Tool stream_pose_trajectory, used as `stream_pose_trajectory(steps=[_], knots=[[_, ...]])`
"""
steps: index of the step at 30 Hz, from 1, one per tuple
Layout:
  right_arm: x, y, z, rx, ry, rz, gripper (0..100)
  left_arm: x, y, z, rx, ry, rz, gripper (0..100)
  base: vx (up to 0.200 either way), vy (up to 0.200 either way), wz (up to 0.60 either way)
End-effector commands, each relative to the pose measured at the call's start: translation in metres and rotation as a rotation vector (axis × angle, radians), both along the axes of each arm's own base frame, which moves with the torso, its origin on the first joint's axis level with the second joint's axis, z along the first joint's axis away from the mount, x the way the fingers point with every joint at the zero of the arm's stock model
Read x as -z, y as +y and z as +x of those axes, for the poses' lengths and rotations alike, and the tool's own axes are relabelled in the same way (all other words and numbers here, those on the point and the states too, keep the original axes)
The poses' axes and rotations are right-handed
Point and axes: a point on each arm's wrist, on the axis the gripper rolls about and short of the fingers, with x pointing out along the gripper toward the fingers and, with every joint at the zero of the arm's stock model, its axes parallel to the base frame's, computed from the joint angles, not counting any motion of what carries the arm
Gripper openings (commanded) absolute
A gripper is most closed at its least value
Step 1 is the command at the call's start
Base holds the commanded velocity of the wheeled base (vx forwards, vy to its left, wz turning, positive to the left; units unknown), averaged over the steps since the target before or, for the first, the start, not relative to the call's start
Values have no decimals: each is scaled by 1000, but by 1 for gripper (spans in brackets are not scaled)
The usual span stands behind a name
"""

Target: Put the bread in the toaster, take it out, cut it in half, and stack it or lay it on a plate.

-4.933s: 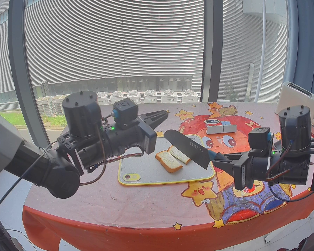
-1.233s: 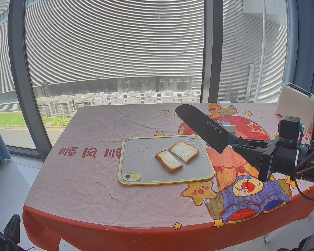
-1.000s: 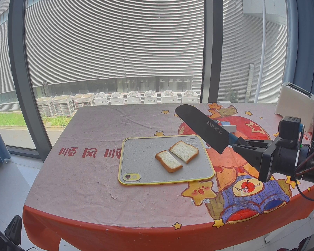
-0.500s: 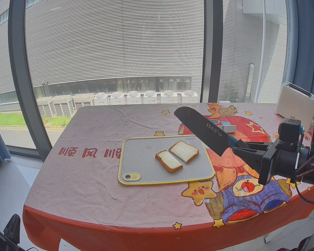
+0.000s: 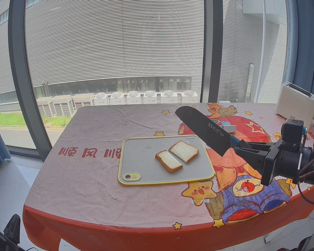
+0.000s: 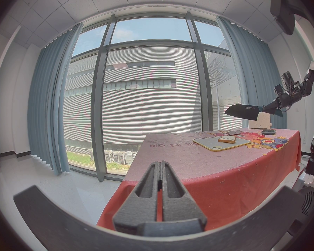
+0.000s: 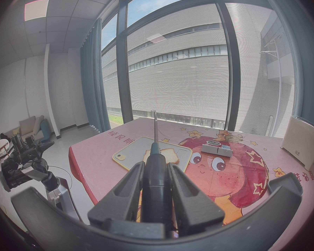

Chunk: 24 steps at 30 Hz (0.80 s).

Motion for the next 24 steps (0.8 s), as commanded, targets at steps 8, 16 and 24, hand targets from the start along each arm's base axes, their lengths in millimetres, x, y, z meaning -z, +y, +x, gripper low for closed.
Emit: stream_pose_trajectory(steps=[8, 16, 24], knots=[[2, -1, 2, 13, 11, -2, 0, 5, 0, 0, 0, 6, 0, 0, 0, 0, 0], [4, -2, 2, 22, 16, -3, 0, 5, 0, 0, 0, 6, 0, 0, 0, 0, 0], [4, -3, 6, 38, 18, -7, 0, 5, 0, 0, 0, 6, 0, 0, 0, 0, 0]])
